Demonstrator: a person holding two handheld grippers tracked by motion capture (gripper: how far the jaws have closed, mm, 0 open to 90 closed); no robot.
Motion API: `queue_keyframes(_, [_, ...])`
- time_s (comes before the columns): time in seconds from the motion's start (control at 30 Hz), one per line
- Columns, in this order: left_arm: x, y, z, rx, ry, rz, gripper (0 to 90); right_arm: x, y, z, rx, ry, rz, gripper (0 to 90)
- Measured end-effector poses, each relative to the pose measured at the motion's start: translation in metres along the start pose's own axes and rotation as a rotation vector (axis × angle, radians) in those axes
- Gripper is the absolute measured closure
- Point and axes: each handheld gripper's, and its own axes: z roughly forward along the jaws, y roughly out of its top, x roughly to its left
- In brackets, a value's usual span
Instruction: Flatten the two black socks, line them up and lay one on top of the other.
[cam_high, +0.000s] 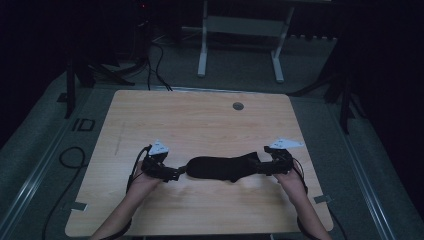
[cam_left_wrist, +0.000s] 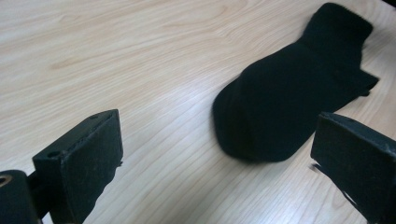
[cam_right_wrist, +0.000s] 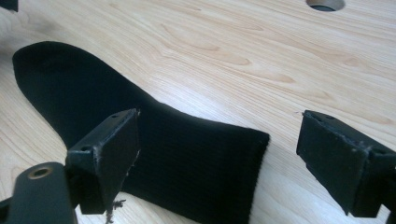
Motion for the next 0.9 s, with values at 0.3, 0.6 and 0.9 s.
queue_keyframes(0.3, [0.009,-0.017,-0.015,-0.045,0.032,0.010,2.6,-0.012,-0.017,-0.012,0.009,-0.037,0.015,12.8])
queue_keyframes(0.6, [0.021,-0.033,-0.036,-0.054,0.078,0.011,3.7,-0.019,-0.030,-0.023,0.015,-0.059,0.035,12.8])
queue_keyframes(0.9, [0.033,-0.056,-0.053,-0.042,0.118,-0.028,2.9,-0.030,-0.050,-0.034,0.045,-0.071,0.064,13.3])
